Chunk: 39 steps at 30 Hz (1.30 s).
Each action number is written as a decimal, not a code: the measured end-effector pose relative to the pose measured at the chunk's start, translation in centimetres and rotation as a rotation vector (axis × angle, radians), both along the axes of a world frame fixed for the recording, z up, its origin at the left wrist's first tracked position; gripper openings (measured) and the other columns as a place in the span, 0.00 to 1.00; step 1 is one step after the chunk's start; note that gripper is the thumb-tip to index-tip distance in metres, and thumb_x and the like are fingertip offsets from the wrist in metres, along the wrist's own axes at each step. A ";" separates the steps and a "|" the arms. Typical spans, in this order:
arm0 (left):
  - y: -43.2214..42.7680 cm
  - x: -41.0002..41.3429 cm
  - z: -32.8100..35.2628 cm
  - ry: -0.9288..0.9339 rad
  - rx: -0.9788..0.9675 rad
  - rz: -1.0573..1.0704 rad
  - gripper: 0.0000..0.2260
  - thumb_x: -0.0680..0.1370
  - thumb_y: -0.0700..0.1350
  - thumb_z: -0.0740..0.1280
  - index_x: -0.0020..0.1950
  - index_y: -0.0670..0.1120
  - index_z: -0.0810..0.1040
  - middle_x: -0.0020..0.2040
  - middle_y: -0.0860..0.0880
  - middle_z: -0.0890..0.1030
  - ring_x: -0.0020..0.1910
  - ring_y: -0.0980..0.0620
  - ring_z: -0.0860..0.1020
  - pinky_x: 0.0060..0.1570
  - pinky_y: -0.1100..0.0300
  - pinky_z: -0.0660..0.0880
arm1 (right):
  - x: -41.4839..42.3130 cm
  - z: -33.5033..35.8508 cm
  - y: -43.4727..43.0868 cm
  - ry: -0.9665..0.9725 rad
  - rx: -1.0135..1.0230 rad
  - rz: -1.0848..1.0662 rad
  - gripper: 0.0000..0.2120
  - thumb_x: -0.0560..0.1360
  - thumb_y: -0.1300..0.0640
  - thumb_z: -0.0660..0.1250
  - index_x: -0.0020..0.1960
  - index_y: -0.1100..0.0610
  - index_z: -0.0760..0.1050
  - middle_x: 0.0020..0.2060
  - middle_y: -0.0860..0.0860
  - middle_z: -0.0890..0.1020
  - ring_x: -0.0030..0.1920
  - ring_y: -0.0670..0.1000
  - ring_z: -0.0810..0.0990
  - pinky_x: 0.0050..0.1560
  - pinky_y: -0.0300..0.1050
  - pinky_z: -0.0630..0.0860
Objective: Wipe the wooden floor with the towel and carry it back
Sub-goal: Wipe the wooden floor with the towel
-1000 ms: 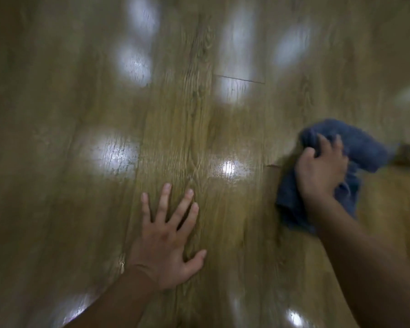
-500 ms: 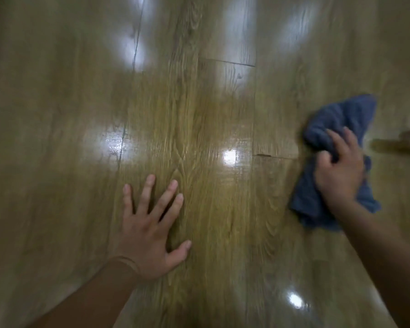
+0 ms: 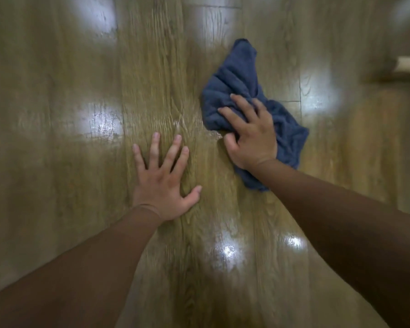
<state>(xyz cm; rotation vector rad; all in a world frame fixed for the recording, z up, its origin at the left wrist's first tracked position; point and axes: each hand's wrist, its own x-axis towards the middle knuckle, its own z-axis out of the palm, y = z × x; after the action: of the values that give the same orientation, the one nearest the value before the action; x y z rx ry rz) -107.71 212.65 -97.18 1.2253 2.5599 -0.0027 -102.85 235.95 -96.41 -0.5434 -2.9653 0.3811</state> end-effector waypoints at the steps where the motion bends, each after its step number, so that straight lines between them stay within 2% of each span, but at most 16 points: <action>1: 0.0 -0.1 -0.1 0.001 0.007 -0.002 0.42 0.72 0.70 0.57 0.78 0.45 0.63 0.81 0.46 0.57 0.79 0.33 0.49 0.71 0.25 0.45 | -0.2 0.0 -0.1 0.004 0.000 0.015 0.23 0.71 0.53 0.64 0.66 0.50 0.78 0.71 0.51 0.74 0.68 0.65 0.70 0.66 0.62 0.69; 8: -0.1 -0.1 -0.3 0.025 0.050 0.013 0.40 0.71 0.68 0.58 0.76 0.44 0.67 0.80 0.46 0.59 0.79 0.34 0.51 0.71 0.25 0.47 | 0.0 0.1 0.3 0.002 -0.016 -0.008 0.23 0.71 0.50 0.63 0.65 0.48 0.79 0.71 0.50 0.75 0.68 0.64 0.72 0.66 0.63 0.70; 10: 0.3 0.9 0.3 0.025 0.071 0.104 0.38 0.70 0.66 0.57 0.73 0.43 0.70 0.79 0.45 0.62 0.79 0.34 0.52 0.71 0.25 0.47 | 0.2 0.2 0.2 -0.007 -0.023 0.011 0.23 0.72 0.49 0.62 0.65 0.47 0.79 0.71 0.50 0.75 0.68 0.64 0.71 0.66 0.63 0.69; 12: 3.3 4.9 1.5 -0.028 0.076 0.239 0.35 0.70 0.62 0.57 0.71 0.43 0.73 0.77 0.45 0.65 0.79 0.35 0.53 0.71 0.26 0.47 | 0.2 0.0 0.2 0.000 -0.050 0.008 0.23 0.72 0.49 0.62 0.65 0.46 0.79 0.71 0.49 0.75 0.68 0.63 0.71 0.66 0.62 0.69; 14: 6.9 11.5 2.1 -0.115 0.062 0.222 0.33 0.71 0.60 0.57 0.71 0.43 0.73 0.77 0.43 0.66 0.79 0.36 0.54 0.70 0.25 0.47 | 0.2 -0.2 0.3 0.039 -0.074 -0.015 0.23 0.71 0.48 0.60 0.64 0.46 0.80 0.70 0.48 0.75 0.68 0.62 0.71 0.66 0.60 0.69; 16: 9.4 15.7 1.6 -0.100 0.043 0.237 0.36 0.72 0.61 0.52 0.74 0.41 0.70 0.79 0.42 0.62 0.80 0.38 0.52 0.71 0.26 0.45 | 0.7 -0.2 0.3 0.060 -0.090 -0.023 0.23 0.72 0.48 0.59 0.64 0.45 0.80 0.70 0.48 0.75 0.68 0.61 0.72 0.66 0.59 0.68; 19: 10.3 16.2 0.4 -0.005 -0.052 0.287 0.37 0.74 0.62 0.50 0.77 0.42 0.65 0.80 0.42 0.59 0.80 0.39 0.50 0.72 0.27 0.46 | 1.0 -0.7 0.3 0.083 -0.097 0.006 0.22 0.72 0.49 0.62 0.65 0.46 0.80 0.70 0.48 0.76 0.68 0.60 0.72 0.66 0.55 0.68; 22: 10.0 16.3 0.2 0.019 -0.037 0.309 0.36 0.74 0.64 0.51 0.80 0.49 0.59 0.82 0.45 0.52 0.81 0.41 0.46 0.73 0.28 0.45 | 2.9 -0.7 2.6 0.113 -0.110 0.065 0.23 0.73 0.50 0.60 0.66 0.47 0.79 0.71 0.49 0.75 0.69 0.61 0.72 0.66 0.56 0.70; 24: 10.5 16.5 0.0 0.013 -0.050 0.324 0.36 0.74 0.65 0.47 0.81 0.54 0.53 0.83 0.47 0.46 0.81 0.42 0.41 0.73 0.30 0.42 | 6.5 -0.6 7.1 0.098 -0.031 -0.056 0.24 0.74 0.50 0.58 0.68 0.47 0.77 0.73 0.50 0.73 0.70 0.61 0.71 0.67 0.57 0.69; 27: 10.2 16.4 -0.1 0.026 -0.068 0.323 0.35 0.75 0.66 0.44 0.81 0.56 0.46 0.82 0.47 0.40 0.80 0.42 0.37 0.73 0.30 0.41 | 16.8 -0.5 17.2 0.022 0.021 -0.507 0.26 0.75 0.49 0.55 0.73 0.47 0.70 0.76 0.50 0.67 0.74 0.60 0.66 0.74 0.56 0.63; 29: 10.1 16.4 -0.3 0.032 -0.060 0.311 0.35 0.75 0.65 0.44 0.81 0.54 0.47 0.82 0.45 0.41 0.80 0.40 0.38 0.72 0.29 0.41 | 24.2 0.2 22.6 -0.002 0.027 -0.755 0.27 0.74 0.47 0.52 0.71 0.49 0.69 0.74 0.54 0.68 0.72 0.62 0.67 0.74 0.61 0.63; 31: 10.3 16.3 -0.4 0.027 -0.046 0.305 0.35 0.75 0.65 0.46 0.81 0.54 0.50 0.82 0.44 0.43 0.80 0.39 0.40 0.72 0.28 0.42 | 27.9 0.8 24.2 0.010 0.030 -0.840 0.26 0.73 0.49 0.53 0.69 0.53 0.70 0.71 0.57 0.70 0.68 0.64 0.70 0.71 0.62 0.65; 33: 10.3 16.3 -0.5 0.025 -0.056 0.300 0.35 0.75 0.65 0.47 0.81 0.53 0.51 0.82 0.43 0.45 0.80 0.38 0.41 0.72 0.27 0.43 | 26.9 0.8 20.8 -0.007 0.018 -0.894 0.25 0.75 0.51 0.55 0.70 0.54 0.70 0.73 0.55 0.68 0.69 0.64 0.68 0.73 0.59 0.63; 35: 10.2 16.1 -0.4 0.029 -0.058 0.296 0.35 0.75 0.65 0.48 0.80 0.53 0.54 0.82 0.42 0.48 0.80 0.37 0.44 0.72 0.27 0.44 | 24.1 0.9 14.0 0.026 -0.003 -0.788 0.25 0.74 0.52 0.58 0.71 0.52 0.72 0.75 0.52 0.68 0.70 0.63 0.67 0.73 0.57 0.61; 37: 10.1 16.1 -0.2 0.047 -0.060 0.288 0.35 0.75 0.65 0.50 0.80 0.52 0.56 0.82 0.42 0.51 0.80 0.37 0.46 0.72 0.27 0.45 | 22.0 0.2 7.3 0.048 -0.014 -0.448 0.25 0.71 0.53 0.60 0.67 0.52 0.77 0.73 0.52 0.72 0.69 0.64 0.69 0.69 0.57 0.64; 39: 10.2 16.2 -0.2 0.042 -0.050 0.284 0.35 0.74 0.65 0.51 0.79 0.52 0.59 0.81 0.41 0.53 0.80 0.36 0.48 0.71 0.26 0.45 | 21.2 -0.1 5.9 0.020 -0.064 -0.054 0.24 0.71 0.54 0.62 0.65 0.52 0.80 0.71 0.52 0.75 0.67 0.64 0.71 0.66 0.61 0.69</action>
<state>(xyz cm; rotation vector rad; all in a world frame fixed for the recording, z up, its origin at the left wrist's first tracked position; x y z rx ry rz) -91.47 222.88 -97.36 0.8431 2.7302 -0.0312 -81.69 241.86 -96.46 -0.6221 -2.9209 0.4749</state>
